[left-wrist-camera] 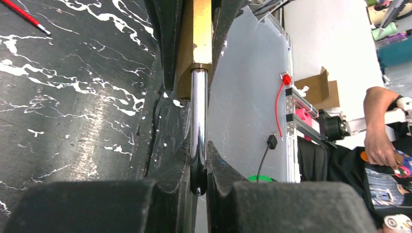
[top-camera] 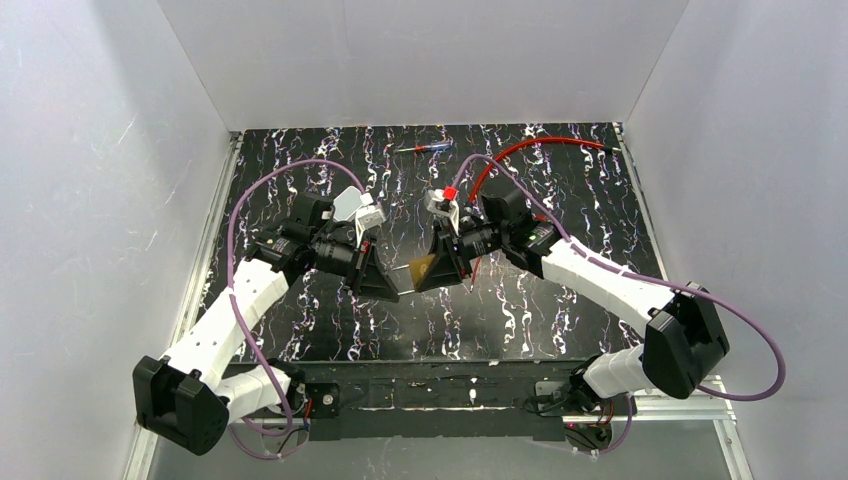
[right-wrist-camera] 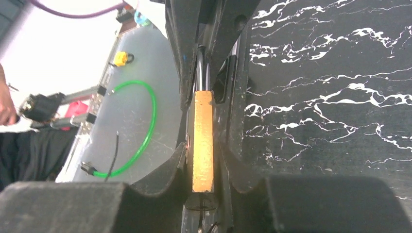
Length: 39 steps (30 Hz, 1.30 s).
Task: Lock with the key
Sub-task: Lock the lock.
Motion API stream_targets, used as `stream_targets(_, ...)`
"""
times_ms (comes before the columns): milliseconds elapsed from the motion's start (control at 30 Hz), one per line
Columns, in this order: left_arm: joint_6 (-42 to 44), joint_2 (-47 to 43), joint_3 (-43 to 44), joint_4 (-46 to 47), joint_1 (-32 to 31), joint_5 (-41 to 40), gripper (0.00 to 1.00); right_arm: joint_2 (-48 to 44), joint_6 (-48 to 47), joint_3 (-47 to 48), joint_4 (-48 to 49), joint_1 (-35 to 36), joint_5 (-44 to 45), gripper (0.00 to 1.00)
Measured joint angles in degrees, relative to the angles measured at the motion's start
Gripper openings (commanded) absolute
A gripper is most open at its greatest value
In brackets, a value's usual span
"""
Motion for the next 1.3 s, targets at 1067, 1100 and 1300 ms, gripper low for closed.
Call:
stream_targets(1067,-9.42,-0.15,-0.26,9.03,-0.79,-4.87,0.00,2.64,23.85,-5.79,24.09,-3.13,-3.30,0.01)
stream_targets(1100,-9.44,0.22,-0.26,9.31,-1.18,-5.03,0.00,2.86,23.87,-5.79,24.06,-3.06,-3.48,0.01)
stream_targets(1300,-9.70,2.38,-0.24,8.39,-2.73,-5.86,0.00,4.15,24.15,-5.79,23.15,-3.08,-4.72,0.01)
